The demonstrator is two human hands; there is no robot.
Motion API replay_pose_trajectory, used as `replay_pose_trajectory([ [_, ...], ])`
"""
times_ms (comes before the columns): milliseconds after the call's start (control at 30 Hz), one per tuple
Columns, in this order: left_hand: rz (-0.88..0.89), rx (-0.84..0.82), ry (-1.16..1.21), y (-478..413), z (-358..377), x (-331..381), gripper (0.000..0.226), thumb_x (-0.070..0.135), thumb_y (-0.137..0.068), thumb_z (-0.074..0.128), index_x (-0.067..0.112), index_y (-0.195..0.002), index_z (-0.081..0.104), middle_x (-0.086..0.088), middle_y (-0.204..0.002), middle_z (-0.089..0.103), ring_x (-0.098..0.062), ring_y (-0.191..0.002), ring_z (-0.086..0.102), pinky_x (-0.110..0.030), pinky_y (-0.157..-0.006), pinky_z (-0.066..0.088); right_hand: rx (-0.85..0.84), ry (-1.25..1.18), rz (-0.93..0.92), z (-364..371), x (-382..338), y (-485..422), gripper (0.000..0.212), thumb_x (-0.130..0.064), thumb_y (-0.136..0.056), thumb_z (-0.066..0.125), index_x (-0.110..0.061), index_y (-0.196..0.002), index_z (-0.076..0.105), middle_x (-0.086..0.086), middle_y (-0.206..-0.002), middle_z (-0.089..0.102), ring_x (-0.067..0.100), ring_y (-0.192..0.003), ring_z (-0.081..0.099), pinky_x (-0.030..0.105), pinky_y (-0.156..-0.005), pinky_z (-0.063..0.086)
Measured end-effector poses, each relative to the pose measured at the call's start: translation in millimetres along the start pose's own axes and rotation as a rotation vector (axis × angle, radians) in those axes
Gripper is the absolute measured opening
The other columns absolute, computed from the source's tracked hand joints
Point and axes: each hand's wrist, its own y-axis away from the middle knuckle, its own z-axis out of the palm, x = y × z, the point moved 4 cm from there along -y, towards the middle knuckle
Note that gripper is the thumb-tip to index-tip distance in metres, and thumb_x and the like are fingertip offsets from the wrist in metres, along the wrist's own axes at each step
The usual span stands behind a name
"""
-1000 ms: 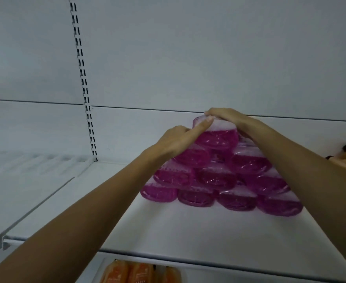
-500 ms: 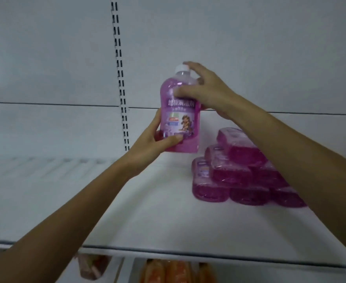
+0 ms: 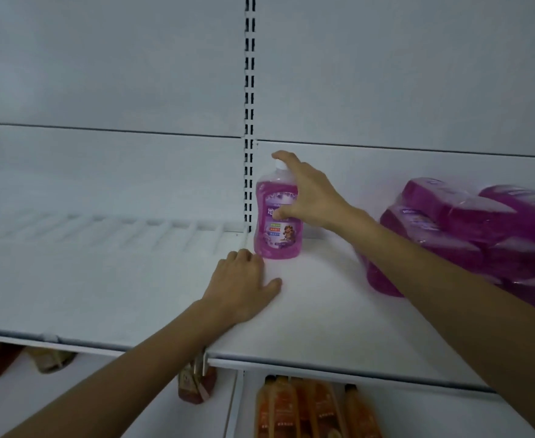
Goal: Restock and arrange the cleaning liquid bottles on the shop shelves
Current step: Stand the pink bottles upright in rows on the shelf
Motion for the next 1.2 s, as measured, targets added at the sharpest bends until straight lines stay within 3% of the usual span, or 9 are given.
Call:
replay_pose_trajectory([
  [67, 0.03, -0.013, -0.056, 0, 1, 1, 0.045, 0.048, -0.092, 0.041, 0.009, -0.113, 0.051, -0.01, -0.118, 0.052, -0.026, -0.107, 0.046, -0.034, -0.09, 0.038, 0.031, -0.002, 0.024, 11, 1, -11, 0.092, -0.011, -0.069, 0.081, -0.031, -0.142, 0.028, 0.01, -0.126, 0.032, 0.026, -0.116, 0.04, 0.029, -0.084, 0.047],
  [200, 0.03, -0.006, -0.039, -3, 2, -1, 0.044, 0.047, -0.091, 0.042, 0.01, -0.113, 0.05, -0.009, -0.118, 0.051, -0.027, -0.107, 0.044, -0.035, -0.09, 0.037, 0.065, 0.032, 0.034, 30, -3, -36, 0.094, -0.01, -0.071, 0.079, -0.027, -0.145, 0.025, 0.009, -0.118, 0.028, 0.028, -0.116, 0.035, 0.037, -0.095, 0.046],
  [400, 0.037, 0.013, -0.006, -3, 3, -2, 0.045, 0.048, -0.091, 0.042, 0.012, -0.117, 0.049, -0.007, -0.119, 0.05, -0.025, -0.107, 0.043, -0.034, -0.092, 0.036, 0.109, 0.333, 0.071, 42, -9, -55, 0.1, -0.025, -0.07, 0.082, -0.025, -0.147, 0.018, 0.012, -0.131, 0.033, 0.03, -0.117, 0.037, 0.034, -0.073, 0.04],
  [700, 0.043, -0.006, 0.01, 0, 3, 1, 0.044, 0.044, -0.092, 0.042, 0.012, -0.121, 0.049, -0.007, -0.123, 0.049, -0.026, -0.112, 0.043, -0.035, -0.094, 0.035, 0.105, 0.332, 0.118, 28, 1, -45, 0.096, -0.019, -0.072, 0.079, -0.027, -0.146, 0.019, 0.01, -0.131, 0.035, 0.03, -0.118, 0.038, 0.034, -0.074, 0.04],
  [867, 0.034, -0.011, -0.047, -1, -2, 4, 0.045, 0.048, -0.09, 0.042, 0.013, -0.118, 0.05, -0.007, -0.12, 0.053, -0.025, -0.11, 0.046, -0.034, -0.092, 0.036, 0.079, 0.402, 0.1, 19, 2, -38, 0.1, -0.042, -0.073, 0.077, -0.027, -0.149, 0.014, 0.009, -0.135, 0.039, 0.031, -0.125, 0.034, 0.039, -0.091, 0.038],
  [967, 0.011, 0.016, 0.042, -3, -11, 11, 0.05, 0.053, -0.087, 0.046, 0.017, -0.121, 0.051, -0.003, -0.124, 0.054, -0.022, -0.112, 0.049, -0.033, -0.093, 0.037, 0.053, 0.235, 0.162, 2, -2, -30, 0.094, -0.057, -0.078, 0.065, -0.031, -0.15, 0.012, 0.013, -0.142, 0.034, 0.033, -0.133, 0.025, 0.044, -0.101, 0.033],
  [1067, 0.067, 0.105, 0.188, -15, -31, 40, 0.051, 0.053, -0.087, 0.048, 0.018, -0.124, 0.053, -0.002, -0.127, 0.055, -0.021, -0.113, 0.051, -0.033, -0.092, 0.039, 0.118, 0.211, 0.186, -40, 0, -16, 0.08, -0.053, -0.085, 0.06, -0.027, -0.15, 0.021, 0.014, -0.147, 0.03, 0.031, -0.138, 0.021, 0.041, -0.106, 0.03],
  [1133, 0.156, 0.165, 0.242, -27, -46, 72, 0.053, 0.055, -0.088, 0.046, 0.018, -0.126, 0.052, -0.003, -0.127, 0.056, -0.022, -0.115, 0.051, -0.036, -0.095, 0.042, 0.147, 0.224, 0.234, -81, 9, -1, 0.073, -0.05, -0.085, 0.061, -0.022, -0.146, 0.031, 0.01, -0.146, 0.037, 0.027, -0.136, 0.031, 0.036, -0.106, 0.032],
  [1200, 0.247, 0.203, 0.259, -37, -57, 105, 0.056, 0.057, -0.088, 0.043, 0.019, -0.127, 0.051, -0.003, -0.128, 0.056, -0.022, -0.116, 0.051, -0.038, -0.095, 0.041, 0.137, 0.191, 0.312, -123, 28, 15, 0.066, -0.05, -0.084, 0.062, -0.019, -0.14, 0.042, 0.005, -0.14, 0.047, 0.021, -0.128, 0.044, 0.026, -0.096, 0.036],
])
